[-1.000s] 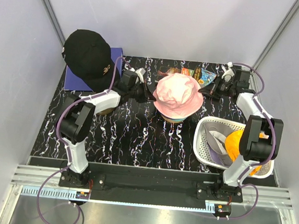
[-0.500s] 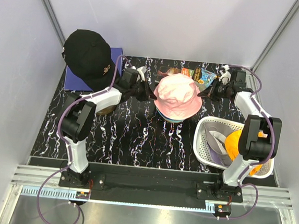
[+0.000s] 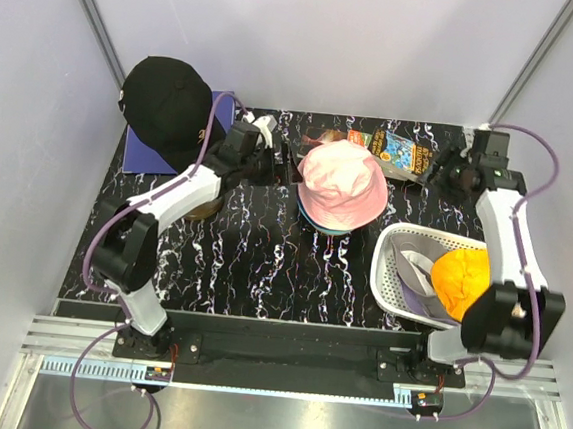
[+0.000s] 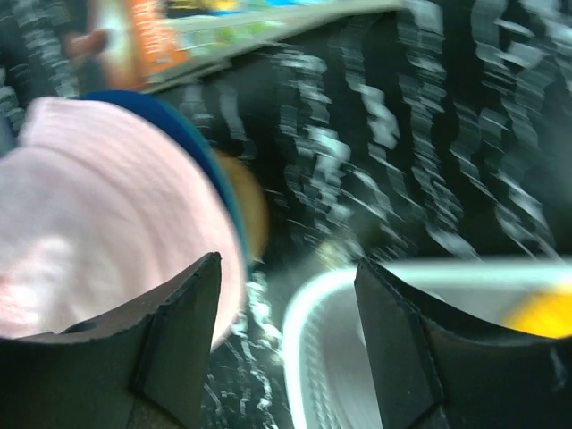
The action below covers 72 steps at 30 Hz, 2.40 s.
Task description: Stack the hats
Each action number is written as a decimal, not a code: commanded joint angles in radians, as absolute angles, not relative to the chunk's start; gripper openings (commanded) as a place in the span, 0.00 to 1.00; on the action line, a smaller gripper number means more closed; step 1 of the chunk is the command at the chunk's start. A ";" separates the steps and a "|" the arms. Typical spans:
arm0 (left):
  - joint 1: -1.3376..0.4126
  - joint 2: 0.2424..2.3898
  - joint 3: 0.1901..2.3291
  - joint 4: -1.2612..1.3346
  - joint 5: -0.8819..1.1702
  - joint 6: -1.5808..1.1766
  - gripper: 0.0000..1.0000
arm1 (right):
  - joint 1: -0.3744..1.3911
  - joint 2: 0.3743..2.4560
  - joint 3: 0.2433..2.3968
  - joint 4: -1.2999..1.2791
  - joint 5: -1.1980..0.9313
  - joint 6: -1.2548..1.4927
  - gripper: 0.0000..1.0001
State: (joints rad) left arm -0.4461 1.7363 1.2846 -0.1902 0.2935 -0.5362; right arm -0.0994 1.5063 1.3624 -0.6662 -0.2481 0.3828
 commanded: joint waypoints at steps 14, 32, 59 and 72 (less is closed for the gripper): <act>-0.472 1.582 1.219 -0.264 0.166 -0.385 0.92 | -0.192 1.226 1.153 -1.102 0.004 0.497 0.65; -0.486 1.585 1.220 -0.285 0.173 -0.382 0.92 | 0.182 1.276 1.089 -1.022 0.054 0.408 0.66; -0.523 1.511 1.178 -0.301 0.117 -0.391 0.93 | 0.210 1.244 1.304 -1.152 -0.061 0.500 0.00; -0.545 1.465 1.163 -0.298 0.086 -0.380 0.94 | 0.210 1.158 1.590 -1.345 0.020 0.526 0.00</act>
State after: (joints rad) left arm -0.5362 1.5097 1.1679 -0.3241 0.1173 -0.3958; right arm 0.2039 1.1999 1.4761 -1.2774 -0.0227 0.5037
